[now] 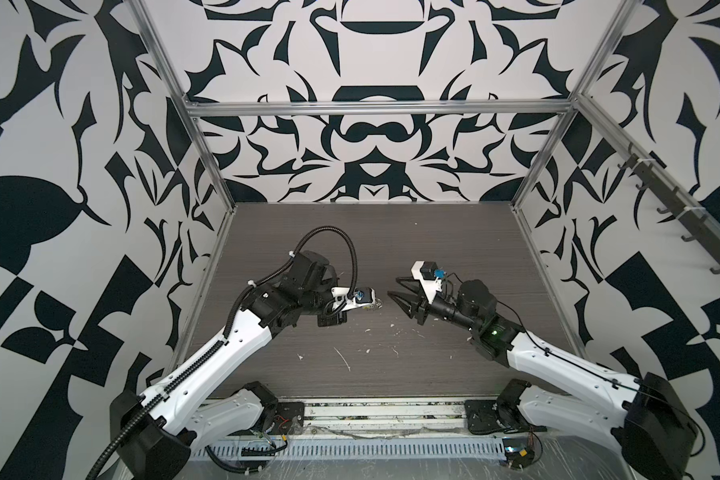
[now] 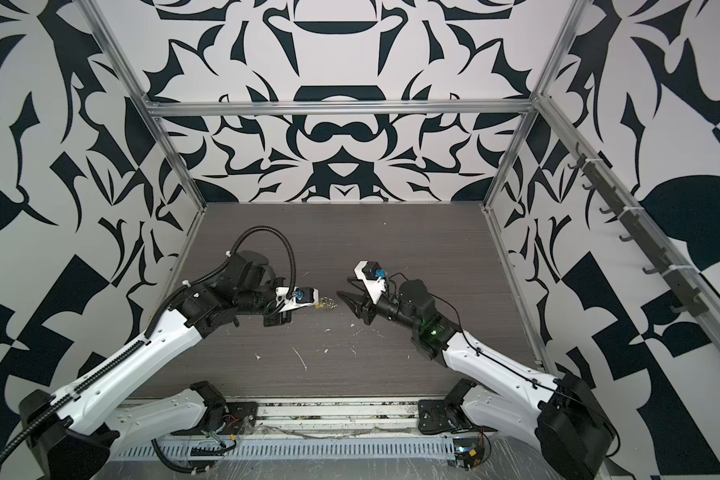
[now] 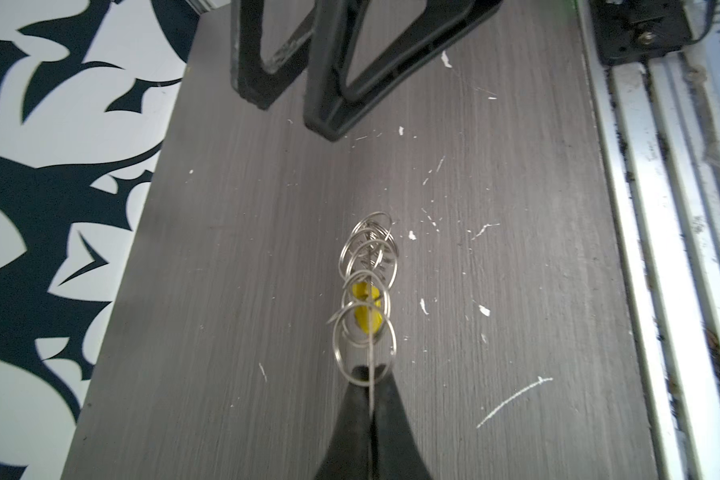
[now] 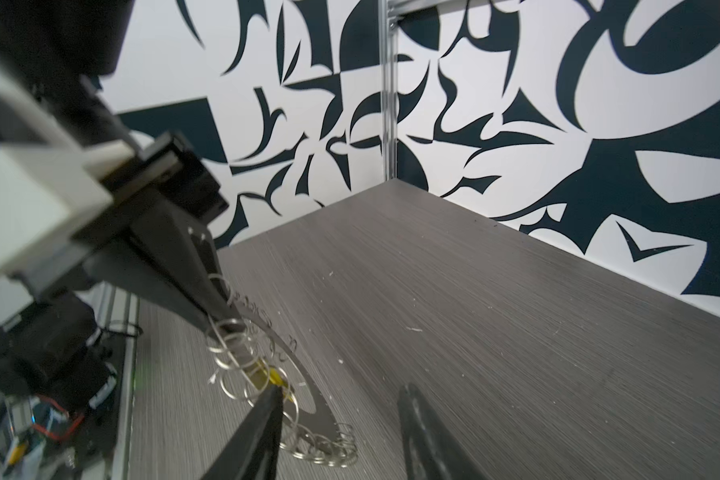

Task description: Remove the keys from the keyring

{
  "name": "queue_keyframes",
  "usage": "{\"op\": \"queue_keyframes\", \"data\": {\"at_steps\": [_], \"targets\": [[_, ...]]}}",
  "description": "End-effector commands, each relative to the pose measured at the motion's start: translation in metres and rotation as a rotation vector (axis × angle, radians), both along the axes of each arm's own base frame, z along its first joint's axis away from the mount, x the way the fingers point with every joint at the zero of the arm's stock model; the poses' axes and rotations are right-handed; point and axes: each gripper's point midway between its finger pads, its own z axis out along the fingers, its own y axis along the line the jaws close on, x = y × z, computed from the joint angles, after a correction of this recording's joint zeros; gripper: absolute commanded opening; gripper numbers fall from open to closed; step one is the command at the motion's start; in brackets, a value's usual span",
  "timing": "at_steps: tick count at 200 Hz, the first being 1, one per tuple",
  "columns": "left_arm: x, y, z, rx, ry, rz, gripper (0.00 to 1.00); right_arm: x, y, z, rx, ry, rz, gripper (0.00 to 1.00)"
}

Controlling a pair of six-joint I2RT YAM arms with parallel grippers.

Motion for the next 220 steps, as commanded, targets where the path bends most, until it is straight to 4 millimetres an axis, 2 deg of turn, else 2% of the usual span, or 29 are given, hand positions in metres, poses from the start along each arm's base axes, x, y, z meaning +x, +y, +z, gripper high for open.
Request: {"op": "queue_keyframes", "data": {"at_steps": [1, 24, 55, 107, 133, 153, 182, 192, 199, 209, 220], "targets": [[-0.014, -0.005, 0.004, 0.010, 0.024, -0.122, 0.00, -0.020, 0.005, 0.003, -0.031, -0.079, 0.120, 0.52], [-0.008, -0.015, 0.009, -0.003, 0.019, -0.164, 0.00, -0.029, 0.007, -0.010, -0.080, -0.072, 0.177, 0.54], [-0.005, -0.023, 0.012, -0.010, 0.018, -0.211, 0.00, -0.030, 0.008, -0.019, -0.139, -0.090, 0.203, 0.54], [-0.005, -0.030, 0.018, -0.035, 0.003, -0.260, 0.00, -0.023, 0.014, -0.032, -0.204, -0.114, 0.222, 0.52], [-0.007, -0.030, 0.021, -0.044, -0.016, -0.275, 0.00, -0.017, 0.018, -0.030, -0.217, -0.138, 0.219, 0.50], [-0.008, -0.031, 0.022, -0.052, -0.015, -0.281, 0.00, -0.017, 0.021, -0.028, -0.220, -0.140, 0.238, 0.39], [-0.006, -0.032, 0.022, -0.062, -0.009, -0.268, 0.00, -0.016, 0.023, -0.026, -0.218, -0.142, 0.241, 0.11], [-0.003, -0.031, 0.023, -0.067, -0.005, -0.252, 0.00, -0.016, 0.021, -0.025, -0.221, -0.141, 0.232, 0.05], [0.000, -0.029, 0.023, -0.073, 0.001, -0.233, 0.13, -0.015, 0.020, -0.025, -0.225, -0.141, 0.223, 0.02], [0.009, -0.028, 0.025, -0.086, 0.003, -0.190, 0.44, -0.015, 0.017, -0.025, -0.230, -0.139, 0.211, 0.00], [0.018, -0.025, 0.030, -0.109, -0.003, -0.144, 0.61, -0.012, 0.014, -0.026, -0.234, -0.127, 0.179, 0.00]]}}
